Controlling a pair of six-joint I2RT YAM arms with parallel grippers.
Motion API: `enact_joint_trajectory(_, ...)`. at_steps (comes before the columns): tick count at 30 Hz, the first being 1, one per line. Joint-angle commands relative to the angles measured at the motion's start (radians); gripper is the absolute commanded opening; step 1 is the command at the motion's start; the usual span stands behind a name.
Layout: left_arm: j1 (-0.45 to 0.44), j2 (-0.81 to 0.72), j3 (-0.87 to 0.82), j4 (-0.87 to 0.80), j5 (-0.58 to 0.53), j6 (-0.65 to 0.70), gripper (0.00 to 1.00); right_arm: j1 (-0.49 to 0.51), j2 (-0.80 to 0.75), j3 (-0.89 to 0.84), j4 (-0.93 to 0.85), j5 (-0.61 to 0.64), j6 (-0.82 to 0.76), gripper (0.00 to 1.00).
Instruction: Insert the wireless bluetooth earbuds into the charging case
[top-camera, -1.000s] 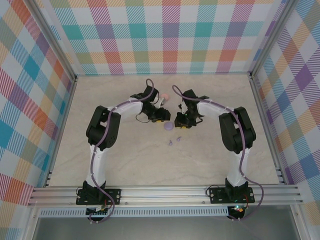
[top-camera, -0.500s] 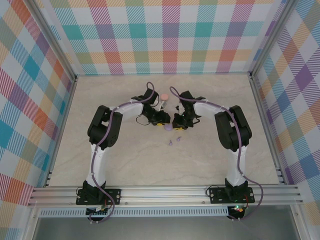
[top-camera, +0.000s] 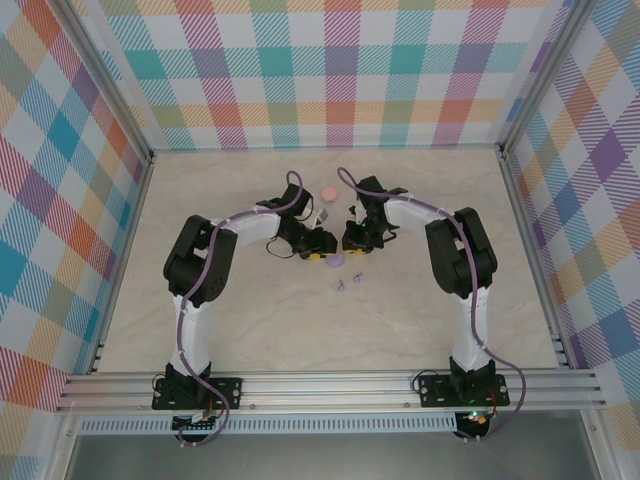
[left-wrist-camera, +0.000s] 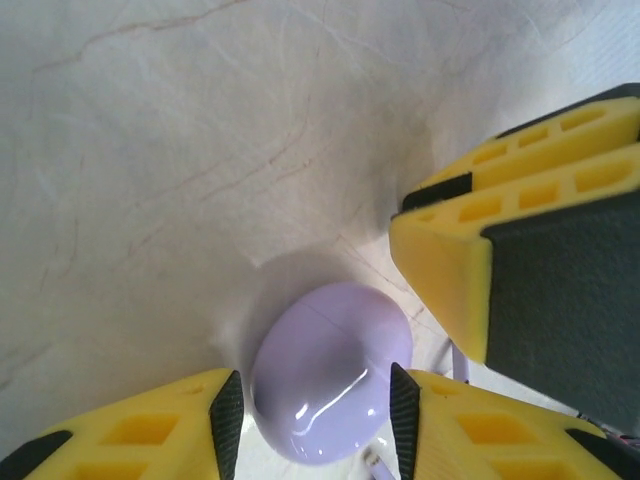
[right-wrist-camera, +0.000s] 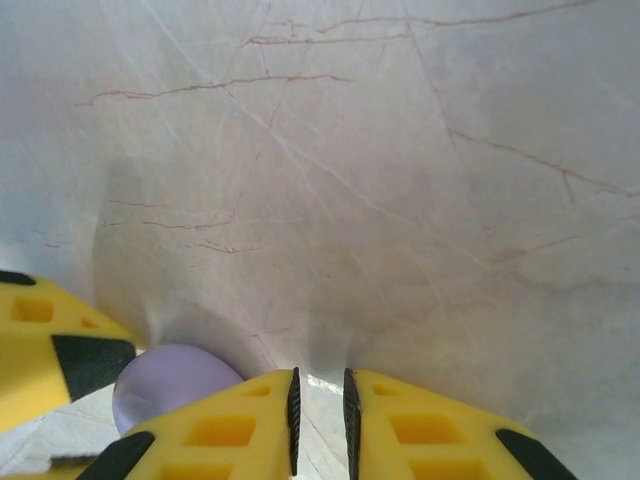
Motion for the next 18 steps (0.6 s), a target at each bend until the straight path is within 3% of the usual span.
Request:
enact_joint_trajectory(1, -0.009, -0.066, -0.024, 0.028, -0.001, -0.03, 0.46, 0.003, 0.011, 0.028, -0.026, 0.003, -0.005, 0.23)
enact_joint_trajectory(9, 0.007, -0.062, -0.007, 0.027, -0.02, 0.0, 0.46, 0.003, -0.07, -0.022, -0.042, 0.045, -0.024, 0.25)
enact_joint_trajectory(14, 0.023, -0.008, 0.066, -0.009, -0.002, 0.039, 0.46, 0.003, -0.15, -0.09, -0.019, -0.012, -0.03, 0.26)
enact_joint_trajectory(18, 0.027, 0.027, 0.109, -0.018, 0.01, 0.035, 0.39, 0.007, -0.175, -0.118, -0.012, -0.08, -0.033, 0.25)
